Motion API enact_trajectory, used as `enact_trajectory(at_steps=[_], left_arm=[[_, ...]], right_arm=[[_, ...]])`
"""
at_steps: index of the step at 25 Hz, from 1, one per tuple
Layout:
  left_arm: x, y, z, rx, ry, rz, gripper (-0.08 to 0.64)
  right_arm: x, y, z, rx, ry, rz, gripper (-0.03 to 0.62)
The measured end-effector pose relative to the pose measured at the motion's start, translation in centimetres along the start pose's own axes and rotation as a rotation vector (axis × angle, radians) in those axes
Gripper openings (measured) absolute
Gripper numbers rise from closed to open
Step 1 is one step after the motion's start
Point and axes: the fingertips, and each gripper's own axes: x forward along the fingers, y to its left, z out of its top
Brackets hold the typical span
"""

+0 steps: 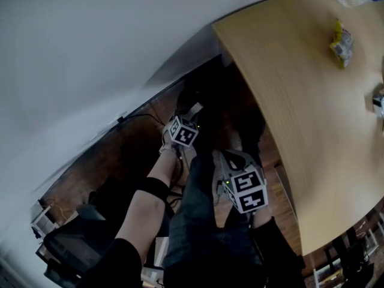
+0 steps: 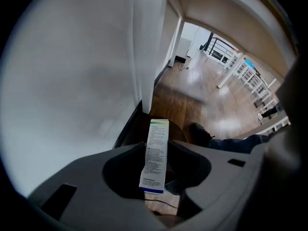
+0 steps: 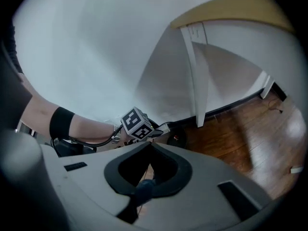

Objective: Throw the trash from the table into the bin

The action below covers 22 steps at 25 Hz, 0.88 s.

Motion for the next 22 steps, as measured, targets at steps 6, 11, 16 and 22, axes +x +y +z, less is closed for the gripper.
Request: enact_trajectory(at_steps=[6, 11, 16, 22], left_arm=[[4.6, 0.8, -0.9, -0.001, 0.043, -0.009, 0.153], [4.9, 1.0, -1.0, -0.040, 0.056, -0.014, 0.282], [4.1, 0.9, -1.4, -0.046, 0.068, -0.019, 0.296], [2.8, 0.5, -1.0, -0.047, 0.051, -0.036, 0.252]], right_arm=[[2.8, -1.0, -2.3, 0.030, 0.023, 0.016, 0.008], [3.2, -0.1, -2.2, 0.037, 0.024, 0.028, 0.008], [2.7, 0.4, -1.4, 0.042, 0.008, 0.035, 0.008], [2.2, 0.8, -0.5, 0.037, -0.008, 0.031, 0.008]])
